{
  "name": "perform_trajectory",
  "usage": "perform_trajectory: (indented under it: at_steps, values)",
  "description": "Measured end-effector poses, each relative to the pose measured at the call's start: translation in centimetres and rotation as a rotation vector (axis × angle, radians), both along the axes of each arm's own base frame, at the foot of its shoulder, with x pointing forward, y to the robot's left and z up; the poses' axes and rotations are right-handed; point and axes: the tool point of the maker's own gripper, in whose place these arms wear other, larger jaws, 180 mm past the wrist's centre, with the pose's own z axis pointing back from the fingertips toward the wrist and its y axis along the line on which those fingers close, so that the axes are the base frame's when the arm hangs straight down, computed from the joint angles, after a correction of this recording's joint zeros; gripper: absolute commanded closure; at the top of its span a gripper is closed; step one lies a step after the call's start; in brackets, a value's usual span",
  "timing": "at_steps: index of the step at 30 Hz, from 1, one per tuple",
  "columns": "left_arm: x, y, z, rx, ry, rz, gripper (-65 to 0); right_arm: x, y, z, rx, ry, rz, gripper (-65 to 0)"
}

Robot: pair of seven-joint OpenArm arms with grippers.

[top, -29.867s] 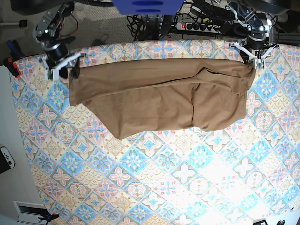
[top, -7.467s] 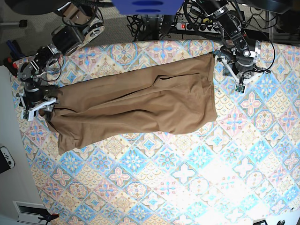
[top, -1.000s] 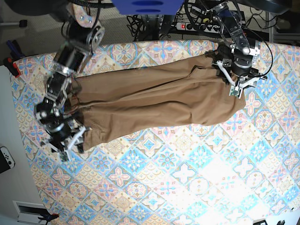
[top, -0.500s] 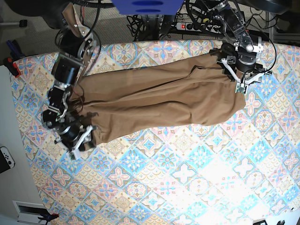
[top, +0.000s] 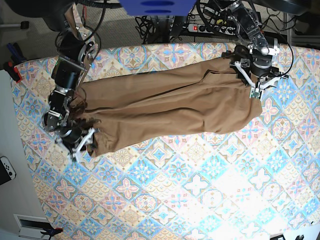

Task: Layout the t-shirt on the table in an organized manner, then fold the t-shirt properly
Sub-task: 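Drag the shirt end with the right gripper away from the robot, then grasp the shirt end near the left gripper and pull it outward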

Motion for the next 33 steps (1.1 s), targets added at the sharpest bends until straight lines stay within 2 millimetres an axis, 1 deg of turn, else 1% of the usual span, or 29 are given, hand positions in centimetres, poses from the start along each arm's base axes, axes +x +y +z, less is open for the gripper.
perform_trajectory:
  at_steps: [2,4,6,10,13,17,20,22,25,27,28,31,33]
  values:
    - [0.0,0.0,0.0,-0.001,-0.001,0.000,-31.9,-0.2,-0.6,-0.2,-0.004,0.013,0.006,-27.1]
    - [0.0,0.0,0.0,0.000,-0.001,0.000,-31.9,0.0,-1.0,-0.2,0.004,-0.003,-0.009,-27.1]
    - [0.0,0.0,0.0,-0.001,-0.002,0.000,-31.9,0.3,-0.7,-0.3,0.033,-0.032,-0.020,-27.1]
    - [0.4,0.0,0.2,-0.003,-0.011,0.000,-31.8,0.3,-0.5,-0.5,0.049,-0.032,-0.021,-27.1]
    - [2.0,-0.4,1.0,-0.014,-0.051,0.004,-31.8,0.3,-0.4,-0.5,0.049,-0.033,-0.020,-27.1]
    - [5.5,-0.6,3.3,-0.023,-0.158,0.005,-31.8,0.3,-0.4,-0.5,0.049,-0.033,-0.020,-27.1]
    - [7.0,-0.5,4.5,-0.022,-0.199,0.009,-31.8,0.4,-0.3,-0.5,0.049,-0.033,-0.018,-27.1]
    - [7.7,-0.1,5.1,-0.018,-0.218,0.023,-31.8,0.4,-0.3,-0.5,0.049,-0.033,-0.018,-27.1]
    - [9.6,-0.2,5.4,-0.040,-0.244,0.023,-31.9,0.3,-0.4,-0.5,0.049,-0.033,-0.018,-27.1]
    - [10.5,0.1,5.3,-0.047,-0.251,0.009,-32.1,0.3,-0.4,-0.5,0.049,-0.034,-0.019,-27.1]
    - [10.8,0.1,4.9,-0.055,-0.243,0.005,-32.1,0.3,-0.4,-0.5,0.048,-0.034,-0.019,-27.1]
    - [11.0,0.7,2.5,-0.073,-0.171,0.002,-31.9,0.3,-0.4,-0.5,0.048,-0.034,-0.019,-27.1]
    - [11.3,1.3,1.3,-0.081,-0.133,0.006,-31.9,0.3,-0.4,-0.5,0.049,-0.034,-0.020,-27.1]
